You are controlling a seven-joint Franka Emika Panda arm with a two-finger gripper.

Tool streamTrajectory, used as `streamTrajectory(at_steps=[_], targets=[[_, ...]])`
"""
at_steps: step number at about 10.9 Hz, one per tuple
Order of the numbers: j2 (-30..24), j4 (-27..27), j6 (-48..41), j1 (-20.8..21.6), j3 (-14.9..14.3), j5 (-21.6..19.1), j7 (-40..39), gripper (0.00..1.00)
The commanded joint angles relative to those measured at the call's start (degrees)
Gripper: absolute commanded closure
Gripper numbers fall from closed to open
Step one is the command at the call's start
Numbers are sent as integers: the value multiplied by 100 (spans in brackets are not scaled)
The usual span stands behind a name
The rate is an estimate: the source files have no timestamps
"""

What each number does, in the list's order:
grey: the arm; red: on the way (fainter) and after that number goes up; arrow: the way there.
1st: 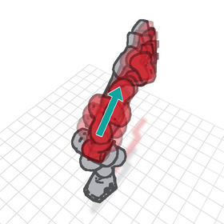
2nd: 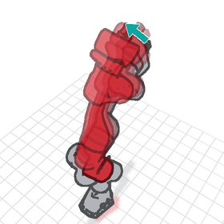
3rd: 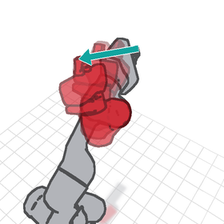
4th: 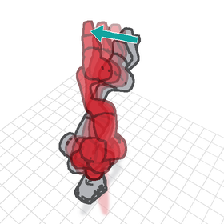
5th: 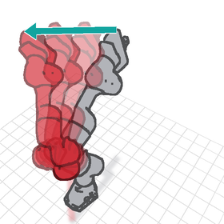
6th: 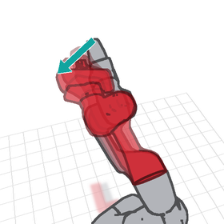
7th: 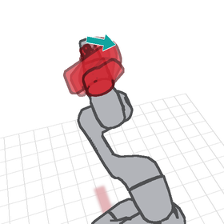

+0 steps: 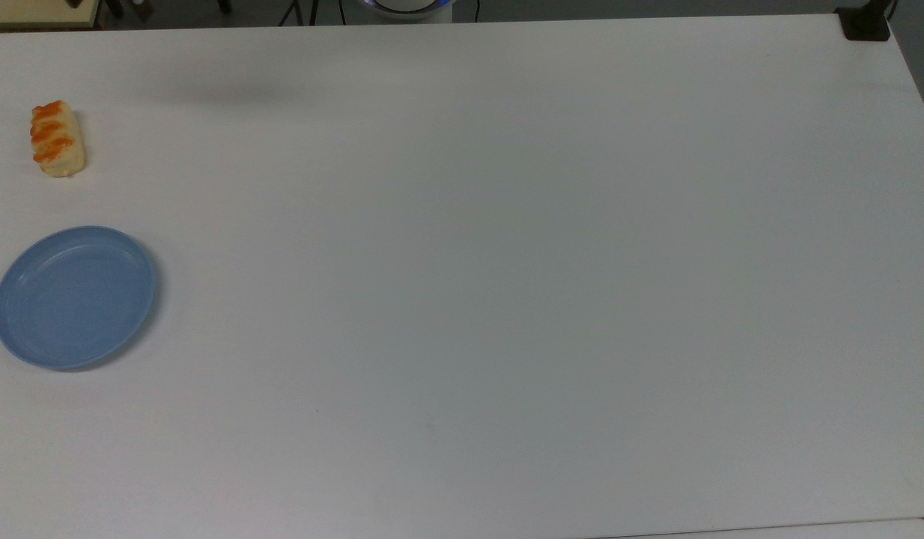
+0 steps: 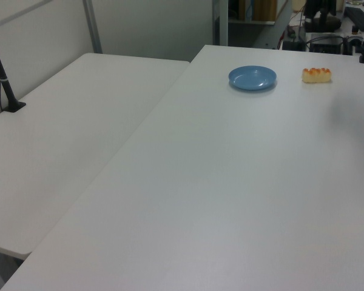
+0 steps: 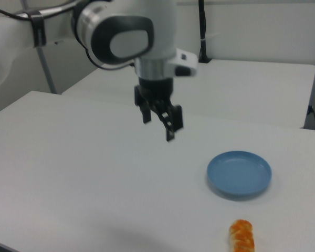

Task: Put the bread on the table

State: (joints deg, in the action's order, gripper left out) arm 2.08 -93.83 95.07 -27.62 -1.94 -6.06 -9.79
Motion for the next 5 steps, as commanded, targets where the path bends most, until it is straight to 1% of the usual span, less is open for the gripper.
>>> streamTrajectory(at_steps=[1, 3, 4, 5], targets=[[-110, 286, -147, 1106, -175, -1, 1406, 0], [-129, 277, -147, 2046, -578, 26, 1752, 0], [-129, 260, -156, 2364, -684, 130, 1700, 0], [-129, 251, -139, 2593, -711, 375, 1578, 0]])
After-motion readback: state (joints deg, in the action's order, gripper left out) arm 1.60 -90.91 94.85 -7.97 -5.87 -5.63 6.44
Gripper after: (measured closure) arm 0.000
